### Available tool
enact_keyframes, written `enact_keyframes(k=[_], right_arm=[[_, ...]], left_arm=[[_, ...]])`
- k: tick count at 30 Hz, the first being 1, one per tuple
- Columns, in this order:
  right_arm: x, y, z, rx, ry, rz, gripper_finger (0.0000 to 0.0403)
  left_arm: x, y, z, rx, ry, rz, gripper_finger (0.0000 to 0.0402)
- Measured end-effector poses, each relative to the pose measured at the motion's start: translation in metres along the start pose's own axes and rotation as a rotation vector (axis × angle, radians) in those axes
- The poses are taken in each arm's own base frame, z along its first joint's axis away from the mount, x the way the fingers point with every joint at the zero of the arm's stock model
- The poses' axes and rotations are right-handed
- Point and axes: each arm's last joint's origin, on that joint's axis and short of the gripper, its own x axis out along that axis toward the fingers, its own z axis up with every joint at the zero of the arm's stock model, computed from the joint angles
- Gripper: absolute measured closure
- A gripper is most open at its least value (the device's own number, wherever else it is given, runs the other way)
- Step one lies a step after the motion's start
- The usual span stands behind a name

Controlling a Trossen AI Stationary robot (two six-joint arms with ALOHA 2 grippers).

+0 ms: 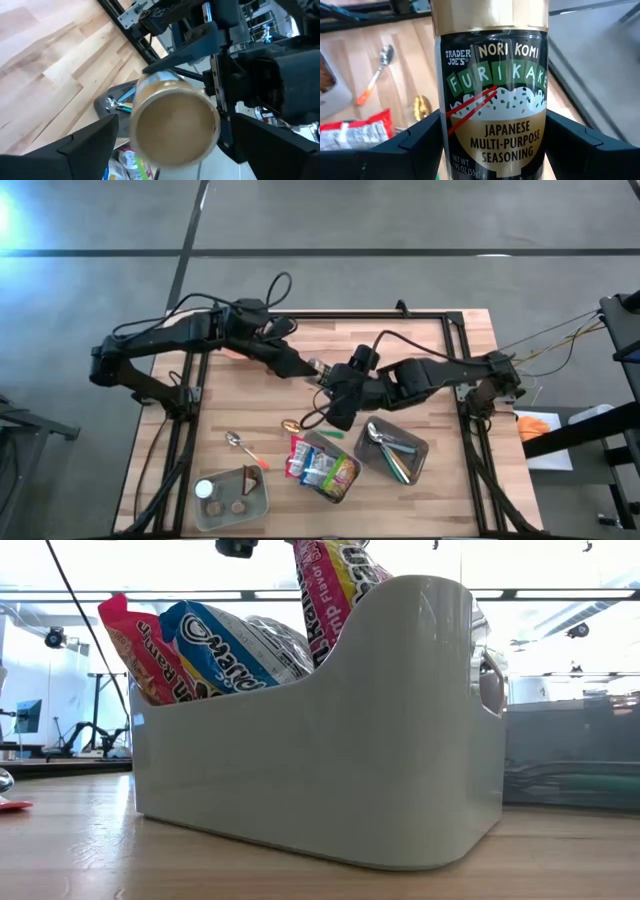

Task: Pick & Place Food Item
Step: Put the gold seasoning bottle into the left gray bin

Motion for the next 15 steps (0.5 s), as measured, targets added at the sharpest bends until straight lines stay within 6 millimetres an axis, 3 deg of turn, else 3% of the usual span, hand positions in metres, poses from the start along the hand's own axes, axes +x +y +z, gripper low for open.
enact_keyframes(k=[15], right_arm=[[0.011,0.000,0.004,0.007,-0.032,0.028,0.0129]], left_arm=[[0.020,0.007,-0.002,-0.043,0.045,0.040,0.0008]])
